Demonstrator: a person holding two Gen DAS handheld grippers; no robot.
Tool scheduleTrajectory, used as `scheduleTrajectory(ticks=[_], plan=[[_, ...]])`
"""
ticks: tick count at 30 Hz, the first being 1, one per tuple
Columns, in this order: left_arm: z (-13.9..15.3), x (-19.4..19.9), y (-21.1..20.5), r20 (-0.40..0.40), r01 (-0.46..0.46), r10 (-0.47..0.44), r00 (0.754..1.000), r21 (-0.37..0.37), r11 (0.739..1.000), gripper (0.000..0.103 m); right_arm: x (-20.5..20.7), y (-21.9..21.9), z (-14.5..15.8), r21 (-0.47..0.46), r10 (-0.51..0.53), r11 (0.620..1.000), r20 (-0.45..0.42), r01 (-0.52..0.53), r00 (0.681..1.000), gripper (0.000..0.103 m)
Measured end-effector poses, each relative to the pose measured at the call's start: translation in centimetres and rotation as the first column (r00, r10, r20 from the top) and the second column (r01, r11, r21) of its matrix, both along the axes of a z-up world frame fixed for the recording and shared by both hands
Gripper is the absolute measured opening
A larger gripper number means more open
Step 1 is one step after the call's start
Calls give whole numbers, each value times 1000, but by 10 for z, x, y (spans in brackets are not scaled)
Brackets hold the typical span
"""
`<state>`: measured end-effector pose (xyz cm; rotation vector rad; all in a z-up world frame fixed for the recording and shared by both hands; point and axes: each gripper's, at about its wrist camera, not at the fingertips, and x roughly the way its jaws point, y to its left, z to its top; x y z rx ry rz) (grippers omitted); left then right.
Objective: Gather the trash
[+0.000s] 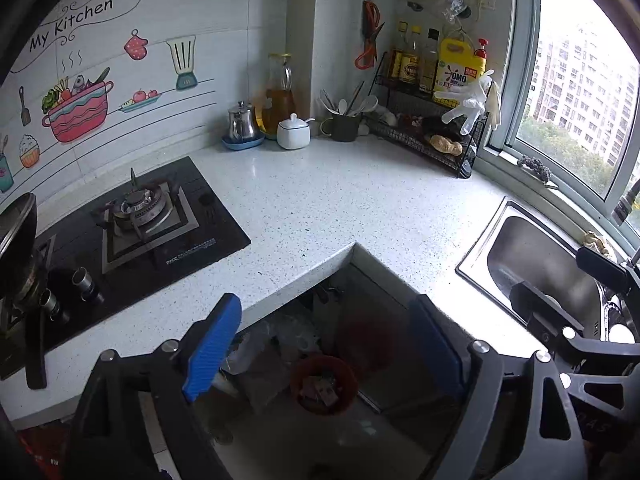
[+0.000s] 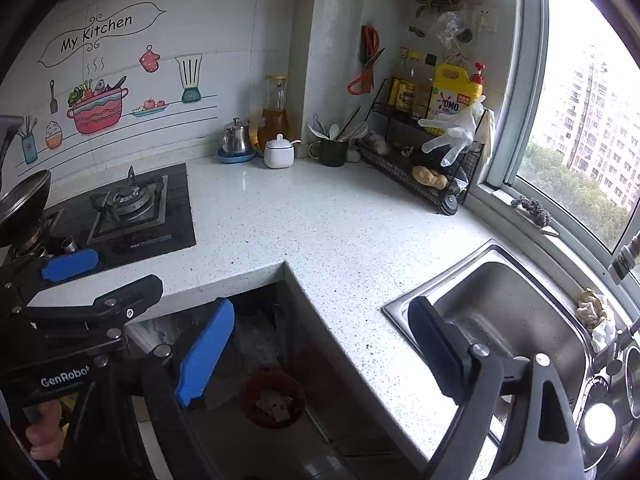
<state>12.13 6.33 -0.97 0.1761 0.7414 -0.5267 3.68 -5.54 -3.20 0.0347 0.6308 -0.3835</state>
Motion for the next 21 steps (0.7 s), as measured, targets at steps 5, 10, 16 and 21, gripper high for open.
scheduleTrajectory(ticks=[5, 10, 16, 21], plan=[[9, -34, 1, 16, -41, 41, 999, -5, 999, 85, -30, -1, 5, -9, -25, 1000, 37, 25, 999, 97], [7, -77, 6, 16, -81, 81, 997, 4, 997, 85, -62, 3, 4, -4, -36, 999, 54, 36, 998, 97], [6, -124, 16, 20, -134, 133, 991, 17, 991, 85, -96, 10, 1, 9, -53, 999, 66, 53, 996, 98], [7, -147, 27, 14, -180, 180, 984, 11, 984, 85, -109, 17, 2, 15, -45, 999, 56, 44, 997, 99]])
